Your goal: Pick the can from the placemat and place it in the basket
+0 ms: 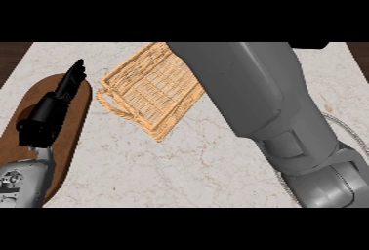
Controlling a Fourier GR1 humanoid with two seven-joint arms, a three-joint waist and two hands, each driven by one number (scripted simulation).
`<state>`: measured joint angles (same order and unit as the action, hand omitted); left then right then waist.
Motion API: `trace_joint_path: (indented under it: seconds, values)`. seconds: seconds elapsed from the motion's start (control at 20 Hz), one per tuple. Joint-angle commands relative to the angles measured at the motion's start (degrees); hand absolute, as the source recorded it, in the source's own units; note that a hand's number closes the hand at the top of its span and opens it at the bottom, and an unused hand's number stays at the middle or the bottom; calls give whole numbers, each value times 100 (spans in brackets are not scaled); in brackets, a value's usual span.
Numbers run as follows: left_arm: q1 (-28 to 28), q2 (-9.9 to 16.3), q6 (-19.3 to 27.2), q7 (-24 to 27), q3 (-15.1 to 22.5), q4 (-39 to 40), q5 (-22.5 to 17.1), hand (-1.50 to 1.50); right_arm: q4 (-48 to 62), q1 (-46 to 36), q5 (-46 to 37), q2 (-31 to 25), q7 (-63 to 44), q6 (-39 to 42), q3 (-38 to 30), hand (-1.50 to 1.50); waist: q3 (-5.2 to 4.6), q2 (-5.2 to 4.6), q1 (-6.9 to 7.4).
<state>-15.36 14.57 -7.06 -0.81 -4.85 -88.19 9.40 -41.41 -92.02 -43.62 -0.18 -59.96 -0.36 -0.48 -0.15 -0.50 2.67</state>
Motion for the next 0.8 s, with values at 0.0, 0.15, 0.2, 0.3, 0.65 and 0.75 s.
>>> trace_joint_path:
  seconds: [0.0,0.15,0.2,0.3,0.65,0.75]
  values:
    - [-17,93,-96,3,-74,26,-58,0,828,-311,-70,17,-551,390,272,150,-4,2,5]
    - [-50,51,4,-34,-162,74,-70,0,1031,-327,-236,2,-434,806,251,150,6,34,-148]
    - [26,60,-25,139,-106,90,-17,0,1246,-500,-121,17,-609,656,439,150,-1,17,-26]
    - [87,127,-124,35,-151,-15,-94,0,1429,-511,-239,-66,-175,954,282,150,6,20,-100]
    - [91,124,-113,114,-199,24,-68,0,1590,-665,405,18,49,886,-162,-150,8,18,-110]
    - [131,74,-92,-19,-110,-74,-2,0,1761,-548,497,18,298,342,-71,-150,6,-2,-27]
